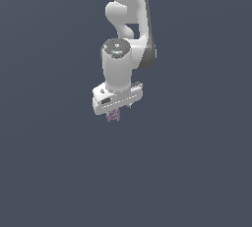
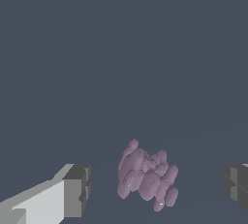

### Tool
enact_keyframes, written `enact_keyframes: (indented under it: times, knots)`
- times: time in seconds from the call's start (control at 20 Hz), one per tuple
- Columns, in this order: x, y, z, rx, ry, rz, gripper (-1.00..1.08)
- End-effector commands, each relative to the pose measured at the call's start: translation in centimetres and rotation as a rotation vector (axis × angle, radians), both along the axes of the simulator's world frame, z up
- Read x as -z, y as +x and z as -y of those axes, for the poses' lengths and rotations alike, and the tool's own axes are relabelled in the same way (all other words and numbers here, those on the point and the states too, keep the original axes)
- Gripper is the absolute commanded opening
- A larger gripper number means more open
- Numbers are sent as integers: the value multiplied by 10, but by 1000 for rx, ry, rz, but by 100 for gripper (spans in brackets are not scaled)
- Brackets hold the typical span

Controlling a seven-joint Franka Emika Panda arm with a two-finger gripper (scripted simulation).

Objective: Pick up the object and move it to a goal position.

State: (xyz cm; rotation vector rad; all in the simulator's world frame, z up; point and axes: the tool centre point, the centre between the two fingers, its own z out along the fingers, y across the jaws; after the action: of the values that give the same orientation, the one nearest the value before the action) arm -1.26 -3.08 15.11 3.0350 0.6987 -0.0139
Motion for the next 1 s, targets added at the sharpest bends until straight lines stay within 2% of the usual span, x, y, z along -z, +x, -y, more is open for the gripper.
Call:
enact_keyframes:
  times: [0.0, 0.95]
  knots:
    - [3, -2, 3, -64, 1, -2, 100]
    - [23, -21, 20, -542, 12, -14, 100]
